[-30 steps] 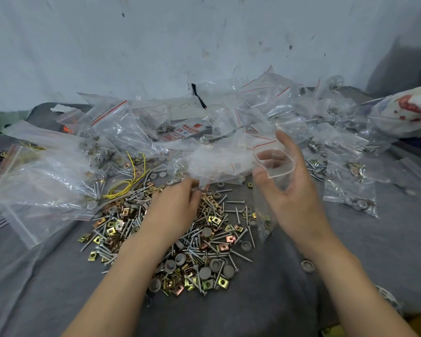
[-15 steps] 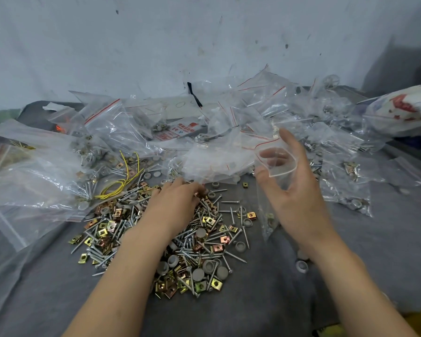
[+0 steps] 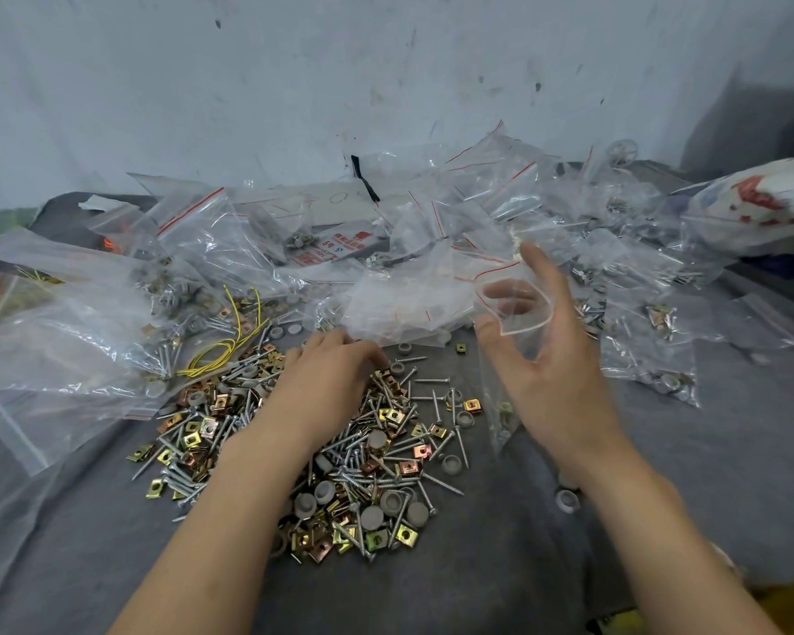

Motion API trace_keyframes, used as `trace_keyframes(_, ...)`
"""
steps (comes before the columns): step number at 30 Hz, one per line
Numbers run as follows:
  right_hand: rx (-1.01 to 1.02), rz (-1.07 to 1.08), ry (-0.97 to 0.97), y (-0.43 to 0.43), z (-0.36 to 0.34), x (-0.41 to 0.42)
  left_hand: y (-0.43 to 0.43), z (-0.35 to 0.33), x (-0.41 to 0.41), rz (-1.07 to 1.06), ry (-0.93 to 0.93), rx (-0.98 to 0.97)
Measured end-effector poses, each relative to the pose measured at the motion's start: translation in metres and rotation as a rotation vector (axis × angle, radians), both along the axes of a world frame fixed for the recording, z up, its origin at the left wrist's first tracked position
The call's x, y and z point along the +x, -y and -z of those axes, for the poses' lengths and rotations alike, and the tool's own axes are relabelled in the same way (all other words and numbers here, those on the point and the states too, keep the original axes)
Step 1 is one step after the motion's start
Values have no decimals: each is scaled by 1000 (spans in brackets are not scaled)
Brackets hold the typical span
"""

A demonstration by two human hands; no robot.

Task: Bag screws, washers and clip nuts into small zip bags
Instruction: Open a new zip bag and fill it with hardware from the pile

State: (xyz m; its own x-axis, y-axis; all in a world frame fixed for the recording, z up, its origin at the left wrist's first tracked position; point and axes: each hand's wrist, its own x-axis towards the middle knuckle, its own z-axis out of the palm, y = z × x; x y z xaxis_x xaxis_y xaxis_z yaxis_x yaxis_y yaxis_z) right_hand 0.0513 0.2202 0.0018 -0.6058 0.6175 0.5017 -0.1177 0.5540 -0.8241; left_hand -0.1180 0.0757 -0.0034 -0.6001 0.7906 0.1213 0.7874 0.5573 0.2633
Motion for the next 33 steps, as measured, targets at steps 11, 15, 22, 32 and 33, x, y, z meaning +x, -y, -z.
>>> trace_keyframes(11, -16, 3, -1, 0, 0, 0, -5, 6, -6, 23, -31, -67)
trace_keyframes(15, -11, 7, 2, 0, -1, 1, -4, 10, -6, 18, -51, -56)
trace_keyframes(22, -3, 2, 15, 2, -1, 1, -6, 9, -8, -1, -42, -71)
trace_keyframes(32, 11, 9, 13, 0, 1, 1, -8, 4, -5, -56, -33, -72)
trace_keyframes(33, 14, 10, 14, 0, 1, 0, -8, 4, -5, -61, -40, -77)
